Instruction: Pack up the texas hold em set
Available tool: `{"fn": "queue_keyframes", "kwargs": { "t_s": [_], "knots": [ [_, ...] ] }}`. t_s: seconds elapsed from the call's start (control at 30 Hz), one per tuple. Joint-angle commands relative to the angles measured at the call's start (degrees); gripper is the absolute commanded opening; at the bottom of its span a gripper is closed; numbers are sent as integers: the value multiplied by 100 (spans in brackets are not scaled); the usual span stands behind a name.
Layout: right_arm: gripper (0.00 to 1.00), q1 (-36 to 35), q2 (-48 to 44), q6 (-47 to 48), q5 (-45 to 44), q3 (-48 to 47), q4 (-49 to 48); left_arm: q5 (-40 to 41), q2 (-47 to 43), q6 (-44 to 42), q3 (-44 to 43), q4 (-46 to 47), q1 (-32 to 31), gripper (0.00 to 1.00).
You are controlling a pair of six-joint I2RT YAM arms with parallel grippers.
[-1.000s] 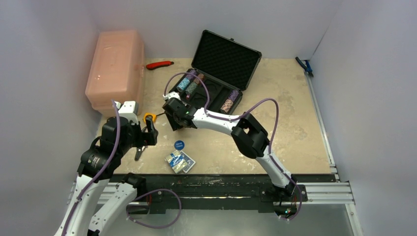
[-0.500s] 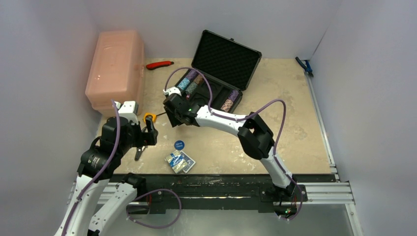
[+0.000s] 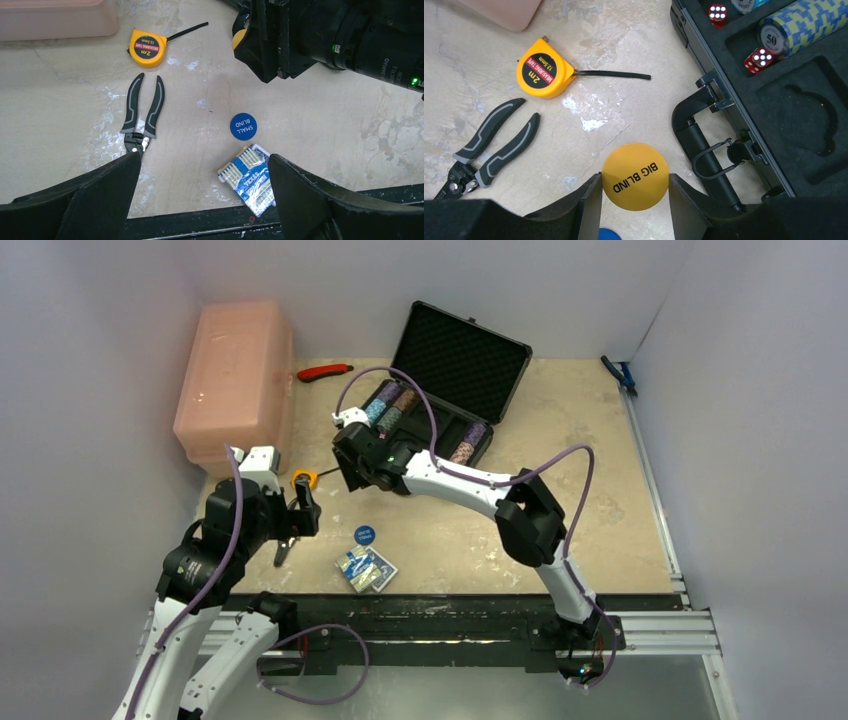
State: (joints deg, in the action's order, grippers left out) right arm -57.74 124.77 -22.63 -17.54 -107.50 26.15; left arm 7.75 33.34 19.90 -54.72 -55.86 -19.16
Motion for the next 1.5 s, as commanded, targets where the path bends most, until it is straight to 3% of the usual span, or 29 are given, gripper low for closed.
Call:
{"fn": "queue_keyframes", "kwargs": {
  "t_s": [0.0, 0.53, 0.9, 1.47],
  "knots": [
    [33, 78, -359, 150, -278, -243, 38, 60, -30, -69, 13, 83, 26, 99],
    [34, 649, -641, 191, -271, 132, -49, 45, -81, -82, 0, 91, 26, 99],
    [34, 786, -418, 180, -132, -313, -133, -66, -252, -140, 5, 138, 26, 100],
    [34, 1243, -325, 358, -159, -173, -149, -79, -144, -170, 40, 178, 26, 100]
  ]
}}
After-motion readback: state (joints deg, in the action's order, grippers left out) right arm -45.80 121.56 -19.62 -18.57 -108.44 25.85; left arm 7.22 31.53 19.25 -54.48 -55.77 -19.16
